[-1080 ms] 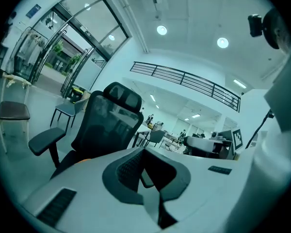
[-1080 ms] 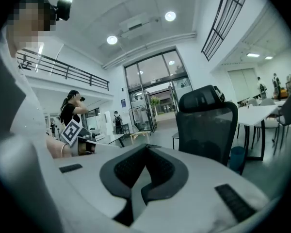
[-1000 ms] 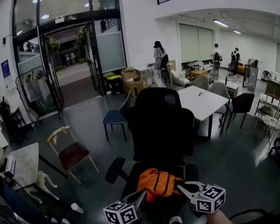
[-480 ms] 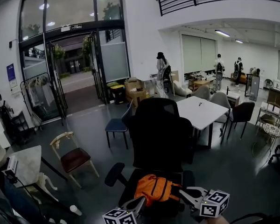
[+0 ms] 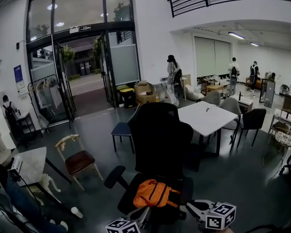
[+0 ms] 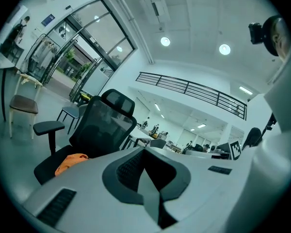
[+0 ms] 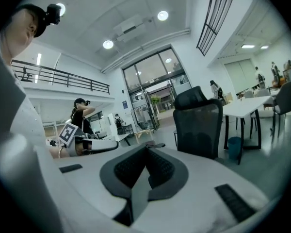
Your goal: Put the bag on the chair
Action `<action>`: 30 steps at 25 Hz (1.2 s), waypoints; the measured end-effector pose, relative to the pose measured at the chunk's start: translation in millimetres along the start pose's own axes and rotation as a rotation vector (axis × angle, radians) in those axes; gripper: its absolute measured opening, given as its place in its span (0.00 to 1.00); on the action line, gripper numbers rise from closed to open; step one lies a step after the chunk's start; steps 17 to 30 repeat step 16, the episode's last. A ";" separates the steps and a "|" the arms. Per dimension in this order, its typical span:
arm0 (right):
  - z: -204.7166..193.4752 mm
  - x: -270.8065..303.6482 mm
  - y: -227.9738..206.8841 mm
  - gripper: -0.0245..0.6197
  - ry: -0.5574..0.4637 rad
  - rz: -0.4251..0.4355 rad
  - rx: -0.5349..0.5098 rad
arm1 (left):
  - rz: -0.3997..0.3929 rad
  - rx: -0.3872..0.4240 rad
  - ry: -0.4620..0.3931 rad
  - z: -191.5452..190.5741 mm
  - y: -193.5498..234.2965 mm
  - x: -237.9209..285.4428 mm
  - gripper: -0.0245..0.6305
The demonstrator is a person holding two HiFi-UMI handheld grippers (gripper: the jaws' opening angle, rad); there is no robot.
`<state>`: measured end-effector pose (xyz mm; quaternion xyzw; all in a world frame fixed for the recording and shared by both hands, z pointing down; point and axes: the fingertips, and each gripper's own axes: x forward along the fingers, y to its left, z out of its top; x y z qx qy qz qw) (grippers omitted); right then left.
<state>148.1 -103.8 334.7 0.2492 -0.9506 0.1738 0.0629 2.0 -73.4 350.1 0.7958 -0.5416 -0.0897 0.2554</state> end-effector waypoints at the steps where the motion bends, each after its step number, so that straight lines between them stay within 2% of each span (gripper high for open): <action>1: -6.5 -8.3 -4.1 0.05 0.015 -0.008 0.007 | 0.006 -0.001 0.000 -6.9 -7.1 -1.0 0.04; 7: -33.9 -44.6 -11.7 0.05 0.059 -0.012 0.012 | 0.045 -0.037 -0.007 -40.0 -32.8 -11.6 0.04; 16: -58.6 -88.0 14.2 0.05 0.088 0.025 -0.019 | 0.081 -0.053 -0.040 -69.4 -65.7 -47.5 0.04; 30: -58.6 -88.0 14.2 0.05 0.088 0.025 -0.019 | 0.081 -0.053 -0.040 -69.4 -65.7 -47.5 0.04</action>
